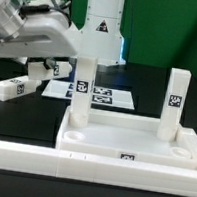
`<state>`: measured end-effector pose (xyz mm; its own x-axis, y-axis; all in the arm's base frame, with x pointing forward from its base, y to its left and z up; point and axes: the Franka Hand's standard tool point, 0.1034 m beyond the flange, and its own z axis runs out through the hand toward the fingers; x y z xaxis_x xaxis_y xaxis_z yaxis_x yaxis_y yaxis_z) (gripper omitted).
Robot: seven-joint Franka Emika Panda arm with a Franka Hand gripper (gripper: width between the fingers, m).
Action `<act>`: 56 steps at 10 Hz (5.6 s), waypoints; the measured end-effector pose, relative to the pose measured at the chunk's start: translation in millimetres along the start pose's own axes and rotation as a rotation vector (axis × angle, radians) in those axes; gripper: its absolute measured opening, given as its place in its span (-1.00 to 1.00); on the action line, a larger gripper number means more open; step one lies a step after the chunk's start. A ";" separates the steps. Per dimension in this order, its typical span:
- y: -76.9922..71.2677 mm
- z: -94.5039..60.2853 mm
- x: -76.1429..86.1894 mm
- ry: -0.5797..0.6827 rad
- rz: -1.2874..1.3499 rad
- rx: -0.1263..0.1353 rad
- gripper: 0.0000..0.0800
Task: Assemble desk
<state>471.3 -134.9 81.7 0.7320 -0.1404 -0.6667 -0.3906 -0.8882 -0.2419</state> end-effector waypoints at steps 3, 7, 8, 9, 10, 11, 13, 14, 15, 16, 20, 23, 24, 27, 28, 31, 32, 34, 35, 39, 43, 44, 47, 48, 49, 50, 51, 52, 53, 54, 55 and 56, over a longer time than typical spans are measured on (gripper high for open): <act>2.1 -3.9 9.0 0.056 -0.007 -0.015 -0.27; -16.3 -48.7 21.3 0.262 -0.083 -0.059 -0.27; -22.5 -60.3 26.8 0.333 -0.090 -0.065 -0.27; -19.2 -61.5 30.7 0.416 -0.093 -0.078 -0.27; -16.4 -58.7 28.3 0.448 -0.087 -0.084 -0.27; -14.1 -62.8 32.6 0.520 -0.082 -0.098 -0.27; -24.1 -71.4 36.6 0.657 -0.097 -0.135 -0.27; -31.7 -78.1 36.1 0.710 -0.110 -0.148 -0.27; -39.6 -88.7 36.7 0.762 -0.121 -0.160 -0.27; -45.4 -95.4 37.1 0.829 -0.128 -0.180 -0.27; -39.3 -95.9 39.8 0.977 -0.130 -0.238 -0.27; -82.1 -108.9 37.6 1.006 -0.128 -0.216 -0.27; -101.0 -112.2 38.1 1.016 -0.142 -0.217 -0.27; -105.2 -110.7 39.2 1.043 -0.156 -0.235 -0.27; -106.6 -110.3 39.3 1.047 -0.158 -0.236 -0.27; -138.1 -102.9 31.3 1.273 -0.193 -0.269 -0.27; -152.3 -94.8 30.0 1.260 -0.186 -0.243 -0.27; -154.1 -93.2 30.1 1.260 -0.186 -0.243 -0.27; -153.8 -93.2 30.1 1.260 -0.185 -0.242 -0.27; -208.0 -65.8 30.0 1.237 -0.263 -0.238 -0.27; -235.4 -46.6 39.5 1.205 -0.211 -0.179 -0.27; -235.3 -46.0 39.8 1.204 -0.211 -0.179 -0.27; -270.8 -23.6 35.5 1.182 -0.293 -0.208 -0.27; -281.7 -18.0 36.7 1.166 -0.324 -0.230 -0.27; -283.7 -16.6 38.1 1.159 -0.331 -0.239 -0.27; -282.6 -17.0 38.3 1.160 -0.329 -0.239 -0.27; -282.5 -16.5 38.5 1.159 -0.329 -0.239 -0.27; -282.4 -16.2 38.6 1.159 -0.329 -0.240 -0.27; -283.0 -15.2 38.7 1.159 -0.330 -0.240 -0.27; -285.6 -13.1 38.8 1.170 -0.339 -0.243 -0.27; -286.6 -13.0 39.2 1.186 -0.345 -0.245 -0.27; -286.9 -13.6 39.6 1.199 -0.350 -0.248 -0.27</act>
Offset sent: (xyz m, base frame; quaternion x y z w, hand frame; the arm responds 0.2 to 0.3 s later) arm 0.0266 0.0010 0.0130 -0.0258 0.1919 -0.1036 0.9756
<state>620.0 108.4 134.3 0.8688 -0.0738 0.4896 -0.0557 -0.9971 -0.0514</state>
